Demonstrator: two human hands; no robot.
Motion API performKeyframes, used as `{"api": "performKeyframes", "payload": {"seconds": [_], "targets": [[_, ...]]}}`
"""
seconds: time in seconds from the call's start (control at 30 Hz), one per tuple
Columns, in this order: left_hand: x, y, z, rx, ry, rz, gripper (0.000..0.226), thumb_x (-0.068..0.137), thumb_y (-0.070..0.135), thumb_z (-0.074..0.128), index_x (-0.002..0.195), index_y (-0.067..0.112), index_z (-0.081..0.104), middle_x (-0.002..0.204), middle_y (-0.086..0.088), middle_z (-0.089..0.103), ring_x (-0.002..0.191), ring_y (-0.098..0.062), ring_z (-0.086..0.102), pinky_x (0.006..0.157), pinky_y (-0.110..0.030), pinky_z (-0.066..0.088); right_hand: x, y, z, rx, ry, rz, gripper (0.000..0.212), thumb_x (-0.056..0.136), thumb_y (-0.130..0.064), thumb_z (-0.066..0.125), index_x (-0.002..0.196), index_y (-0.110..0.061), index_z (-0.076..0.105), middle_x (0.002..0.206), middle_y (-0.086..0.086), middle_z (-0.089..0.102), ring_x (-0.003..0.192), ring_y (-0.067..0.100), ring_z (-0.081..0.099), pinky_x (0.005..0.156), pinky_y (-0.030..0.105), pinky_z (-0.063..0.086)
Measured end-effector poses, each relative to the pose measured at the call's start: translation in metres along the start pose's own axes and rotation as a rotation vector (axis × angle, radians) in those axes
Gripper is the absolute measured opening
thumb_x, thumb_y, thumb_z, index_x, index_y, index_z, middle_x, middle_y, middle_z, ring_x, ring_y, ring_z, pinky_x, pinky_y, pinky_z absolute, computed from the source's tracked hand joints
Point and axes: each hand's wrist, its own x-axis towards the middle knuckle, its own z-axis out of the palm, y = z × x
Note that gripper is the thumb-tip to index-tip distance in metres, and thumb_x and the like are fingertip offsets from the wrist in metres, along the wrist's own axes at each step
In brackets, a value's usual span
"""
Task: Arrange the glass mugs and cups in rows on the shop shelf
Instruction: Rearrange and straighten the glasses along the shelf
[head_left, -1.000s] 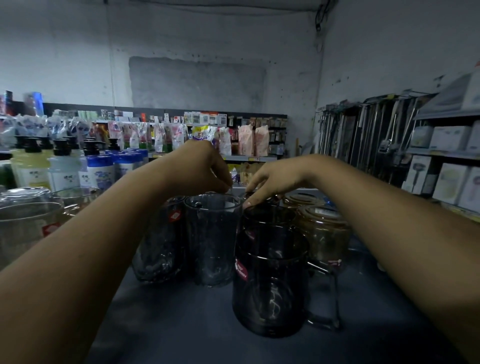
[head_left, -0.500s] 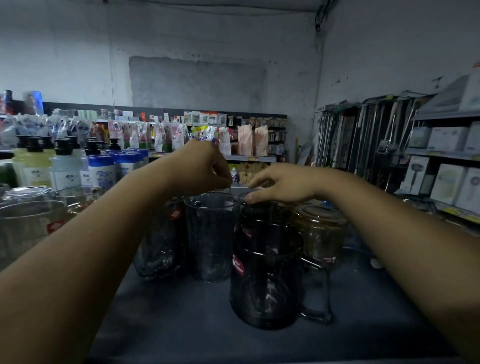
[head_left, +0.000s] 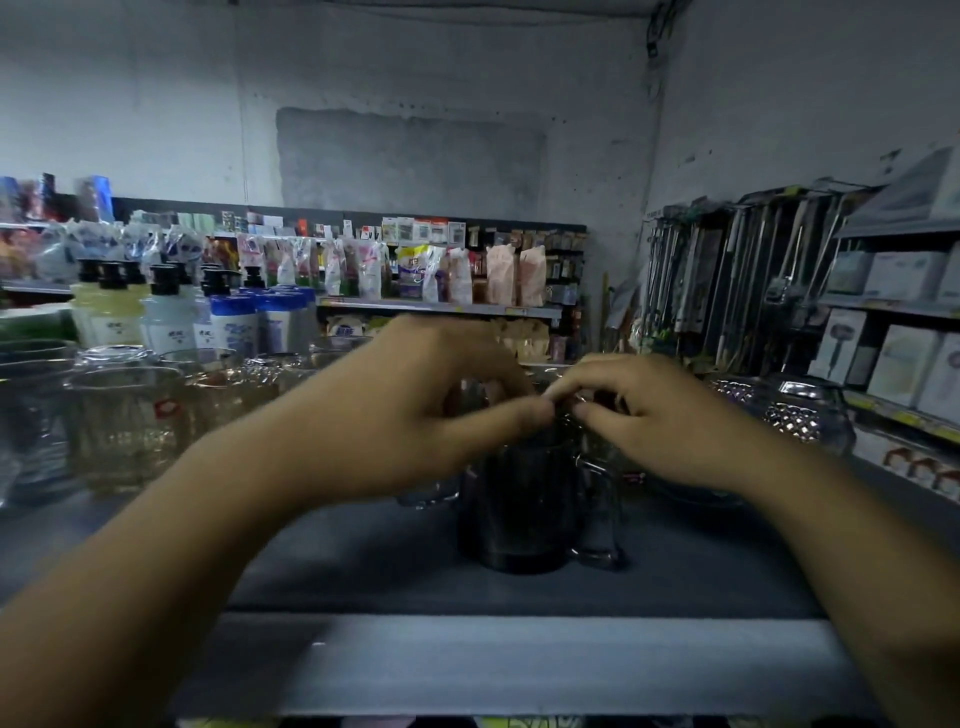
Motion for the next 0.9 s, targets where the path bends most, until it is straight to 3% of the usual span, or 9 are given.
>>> {"api": "performKeyframes", "payload": {"seconds": [0.1, 0.27, 0.5, 0.7, 0.9], "targets": [[-0.02, 0.008, 0.015, -0.008, -0.042, -0.025, 0.028, 0.095, 0.052, 0.058, 0.107, 0.03, 0.072, 0.089, 0.02, 0.062, 0.08, 0.006, 0.059, 0.066, -0.01, 0.044, 0.001, -0.007, 0.001, -0.058, -0.017, -0.009, 0.028, 0.101, -0.016, 0.057, 0.121, -0.03, 0.069, 0.113, -0.016, 0.062, 0.094, -0.009, 0.053, 0.077, 0.014, 0.039], [-0.034, 0.008, 0.029, -0.123, 0.044, -0.06, 0.006, 0.096, 0.033, 0.066, 0.095, 0.027, 0.067, 0.081, 0.019, 0.061, 0.073, 0.008, 0.058, 0.062, -0.009, 0.038, -0.001, -0.012, 0.004, -0.081, -0.031, 0.013, 0.029, 0.102, -0.017, 0.056, 0.126, -0.029, 0.067, 0.119, -0.012, 0.062, 0.092, -0.003, 0.053, 0.073, 0.008, 0.034], [-0.054, 0.007, 0.015, -0.103, 0.105, -0.114, 0.016, 0.092, 0.042, 0.068, 0.103, 0.032, 0.074, 0.087, 0.022, 0.069, 0.078, 0.003, 0.065, 0.065, -0.021, 0.052, -0.002, -0.015, 0.007, -0.104, -0.015, 0.014, 0.026, 0.1, -0.024, 0.06, 0.126, -0.026, 0.067, 0.124, -0.008, 0.064, 0.102, 0.004, 0.053, 0.076, 0.006, 0.031], [-0.073, 0.007, 0.002, 0.035, 0.142, -0.204, 0.026, 0.09, 0.057, 0.063, 0.103, 0.038, 0.074, 0.085, 0.026, 0.07, 0.072, 0.008, 0.064, 0.058, -0.023, 0.052, 0.005, -0.025, 0.009, -0.132, -0.075, 0.033, 0.024, 0.097, -0.04, 0.064, 0.116, -0.026, 0.069, 0.111, -0.008, 0.068, 0.092, 0.004, 0.059, 0.071, 0.019, 0.043], [-0.09, 0.002, -0.01, 0.207, 0.169, -0.291, 0.031, 0.09, 0.065, 0.054, 0.101, 0.04, 0.07, 0.085, 0.025, 0.068, 0.071, 0.005, 0.063, 0.06, -0.032, 0.056, 0.007, -0.036, 0.019, -0.217, -0.093, 0.074, 0.028, 0.09, -0.049, 0.07, 0.095, -0.024, 0.059, 0.09, -0.006, 0.06, 0.08, 0.011, 0.057, 0.069, 0.034, 0.051]]}}
